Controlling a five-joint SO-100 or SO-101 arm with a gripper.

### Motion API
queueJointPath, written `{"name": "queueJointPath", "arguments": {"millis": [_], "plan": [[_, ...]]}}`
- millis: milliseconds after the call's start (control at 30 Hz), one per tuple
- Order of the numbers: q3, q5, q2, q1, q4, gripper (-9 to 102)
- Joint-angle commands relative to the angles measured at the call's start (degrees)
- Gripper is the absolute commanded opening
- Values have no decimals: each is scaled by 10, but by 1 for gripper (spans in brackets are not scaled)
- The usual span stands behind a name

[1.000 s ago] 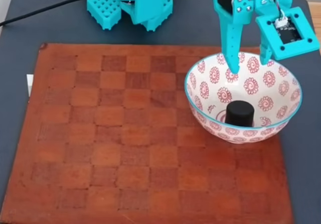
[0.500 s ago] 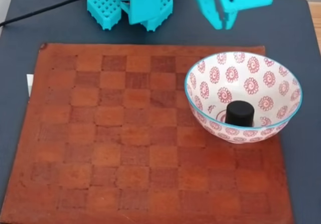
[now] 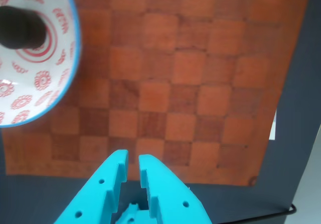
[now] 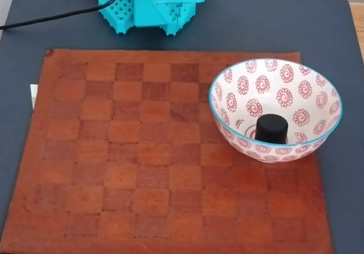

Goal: Grasp a black cylinder and put it in a bowl.

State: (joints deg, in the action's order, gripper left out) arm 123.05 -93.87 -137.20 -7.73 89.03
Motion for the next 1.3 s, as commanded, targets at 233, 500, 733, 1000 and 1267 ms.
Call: {"name": "queueJointPath", "arguments": {"millis": [233,500,733,1000,1267], "plan": [[166,-33,-162,3,-100,0],[308,-34,-288,6,-200,0],[411,-53,-410,6,-219,1],[521,-57,-588,5,-216,0],[555,-57,-598,2,-219,0]]}}
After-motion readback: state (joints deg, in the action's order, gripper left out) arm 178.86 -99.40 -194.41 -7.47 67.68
